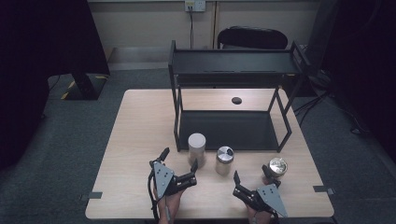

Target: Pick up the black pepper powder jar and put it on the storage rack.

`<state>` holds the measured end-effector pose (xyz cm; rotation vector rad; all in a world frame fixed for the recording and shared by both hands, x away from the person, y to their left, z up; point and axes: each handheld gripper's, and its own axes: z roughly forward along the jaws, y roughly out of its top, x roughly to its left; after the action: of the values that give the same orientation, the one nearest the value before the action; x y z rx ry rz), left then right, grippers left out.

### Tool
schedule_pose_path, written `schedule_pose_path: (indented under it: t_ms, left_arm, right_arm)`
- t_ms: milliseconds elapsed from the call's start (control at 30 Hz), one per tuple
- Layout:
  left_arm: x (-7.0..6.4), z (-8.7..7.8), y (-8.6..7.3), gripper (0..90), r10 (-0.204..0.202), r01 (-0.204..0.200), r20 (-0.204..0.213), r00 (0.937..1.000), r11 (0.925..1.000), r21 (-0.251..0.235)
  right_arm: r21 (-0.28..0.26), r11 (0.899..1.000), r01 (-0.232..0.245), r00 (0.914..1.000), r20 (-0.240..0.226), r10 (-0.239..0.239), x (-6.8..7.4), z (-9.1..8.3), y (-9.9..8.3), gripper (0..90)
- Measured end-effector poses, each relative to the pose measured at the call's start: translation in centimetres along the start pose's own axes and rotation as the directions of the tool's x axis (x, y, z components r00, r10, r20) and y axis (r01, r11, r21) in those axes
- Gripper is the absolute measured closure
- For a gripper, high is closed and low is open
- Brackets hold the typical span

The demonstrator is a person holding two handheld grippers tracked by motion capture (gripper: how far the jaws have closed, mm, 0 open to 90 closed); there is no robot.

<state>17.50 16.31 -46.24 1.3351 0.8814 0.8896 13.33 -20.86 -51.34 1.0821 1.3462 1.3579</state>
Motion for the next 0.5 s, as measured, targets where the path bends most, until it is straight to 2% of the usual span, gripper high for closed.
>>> schedule_pose_path:
  t_ms: [67, 133, 367, 500]
  left_arm:
    - [0.0, 0.2, 0.0, 0.3, 0.006, -0.006, 0.007, 1.0000, 1.0000, -0.004]
    - [0.2, 0.5, 0.4, 0.3, 0.011, -0.011, 0.033, 0.9994, 0.9999, -0.007]
    - [0.2, 1.2, 1.1, 0.3, 0.008, -0.008, 0.051, 0.9987, 1.0000, -0.005]
    - [0.2, 1.8, 1.6, 0.3, 0.029, -0.030, 0.066, 0.9974, 0.9995, 0.008]
  right_arm:
    - [0.000, 1.000, 0.000, 1.0000, 0.000, 0.000, 0.0, 0.0, 0.0, 1.2]
    - [0.000, 1.000, -0.001, 1.0000, -0.001, 0.001, 0.0, 0.0, 0.0, 1.2]
    - [0.000, 1.000, -0.001, 1.0000, -0.002, 0.001, 0.0, 0.0, 0.0, 1.2]
    - [-0.001, 1.000, -0.001, 1.0000, -0.002, 0.001, 0.0, 0.0, 0.0, 1.2]
